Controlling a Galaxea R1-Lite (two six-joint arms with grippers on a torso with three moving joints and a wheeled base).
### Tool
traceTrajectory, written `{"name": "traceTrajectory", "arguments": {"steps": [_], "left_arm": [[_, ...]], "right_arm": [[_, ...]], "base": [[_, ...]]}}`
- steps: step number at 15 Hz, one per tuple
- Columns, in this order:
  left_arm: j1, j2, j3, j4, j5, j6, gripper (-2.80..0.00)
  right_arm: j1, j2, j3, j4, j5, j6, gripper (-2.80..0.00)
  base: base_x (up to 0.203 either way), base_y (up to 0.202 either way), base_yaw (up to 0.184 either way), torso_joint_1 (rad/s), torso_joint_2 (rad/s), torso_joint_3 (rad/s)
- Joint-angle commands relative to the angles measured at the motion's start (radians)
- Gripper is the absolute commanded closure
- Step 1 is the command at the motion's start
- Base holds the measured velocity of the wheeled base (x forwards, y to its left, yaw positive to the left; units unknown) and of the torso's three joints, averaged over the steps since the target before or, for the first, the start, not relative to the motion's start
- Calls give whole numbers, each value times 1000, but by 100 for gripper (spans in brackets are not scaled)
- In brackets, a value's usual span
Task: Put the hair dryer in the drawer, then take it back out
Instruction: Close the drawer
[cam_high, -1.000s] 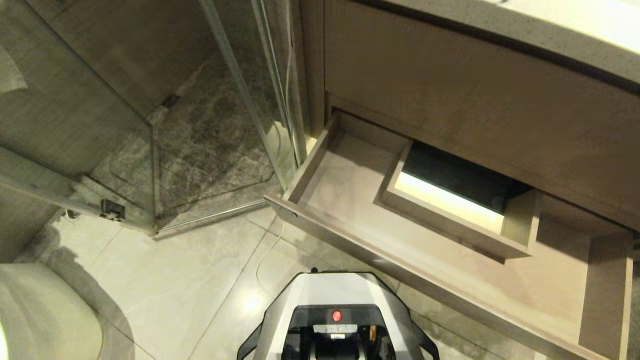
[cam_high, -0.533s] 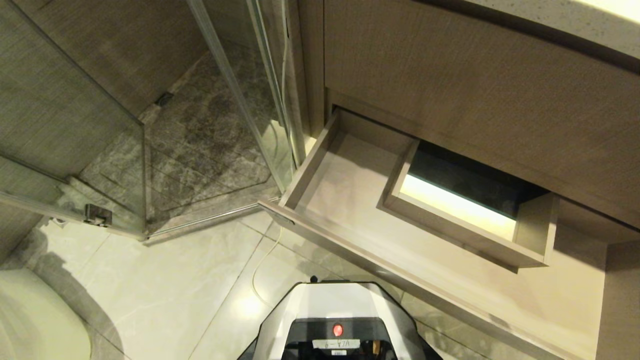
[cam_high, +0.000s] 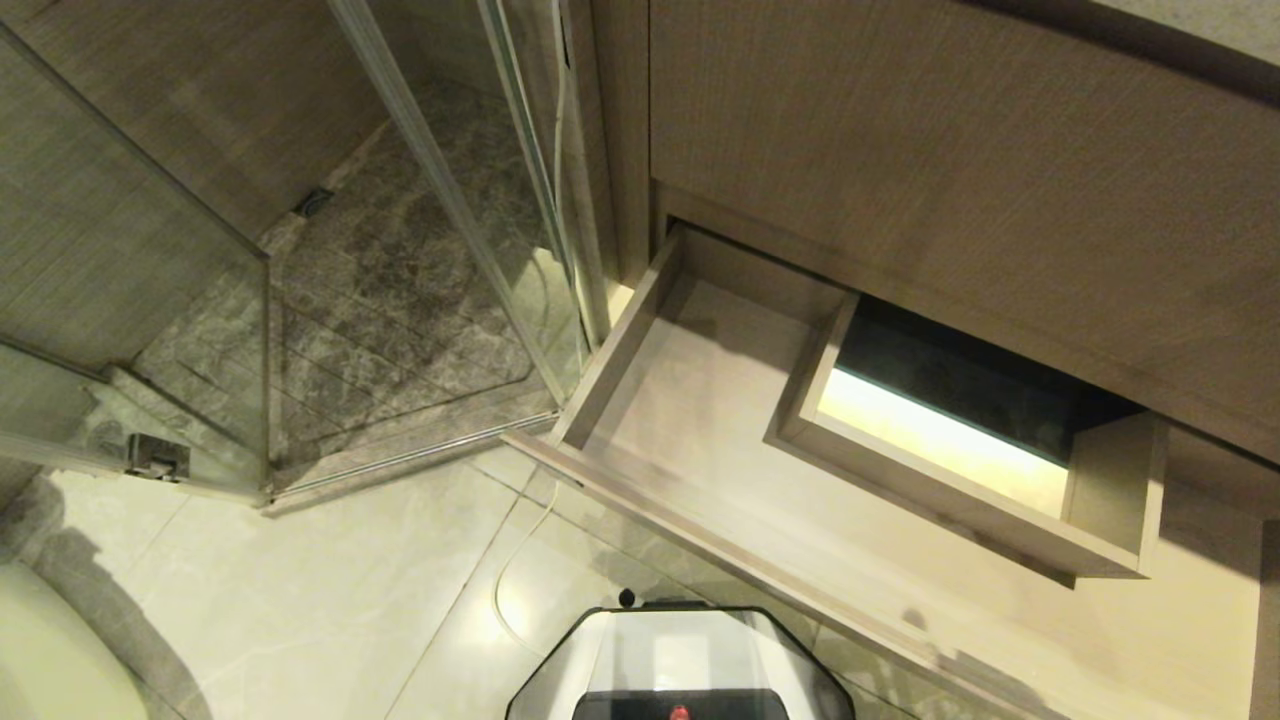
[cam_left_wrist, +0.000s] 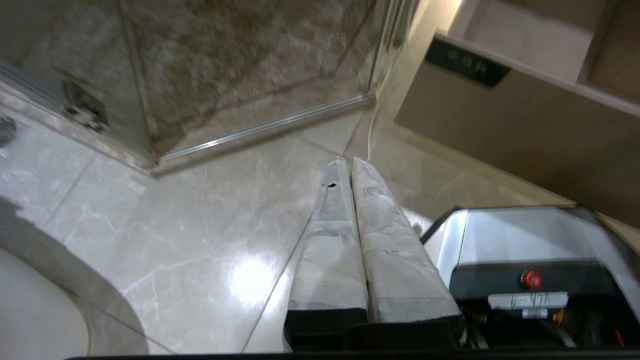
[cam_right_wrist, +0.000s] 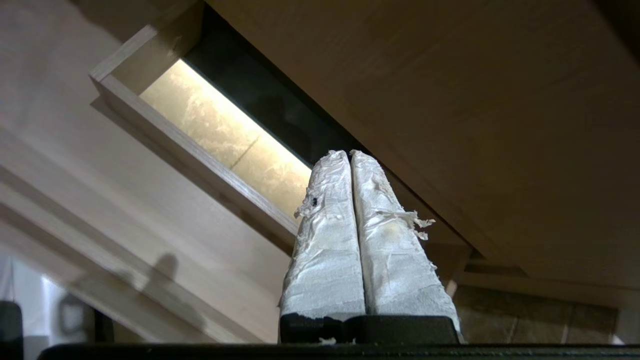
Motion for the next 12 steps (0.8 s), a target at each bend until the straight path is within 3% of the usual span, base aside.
{"name": "traceTrajectory", "arguments": {"steps": [1, 8, 12], "left_arm": [[0, 0, 2, -2, 0, 0, 0], [0, 0, 2, -2, 0, 0, 0], [0, 0, 2, -2, 0, 0, 0]], "right_arm": [[0, -5, 8, -2, -1, -3, 0], [0, -11, 22, -5, -1, -3, 0], [0, -9, 19, 8, -1, -8, 0]], "base": [[0, 0, 0, 5, 366, 361], [0, 0, 0, -37, 395, 349], [0, 0, 0, 88, 205, 306]]}}
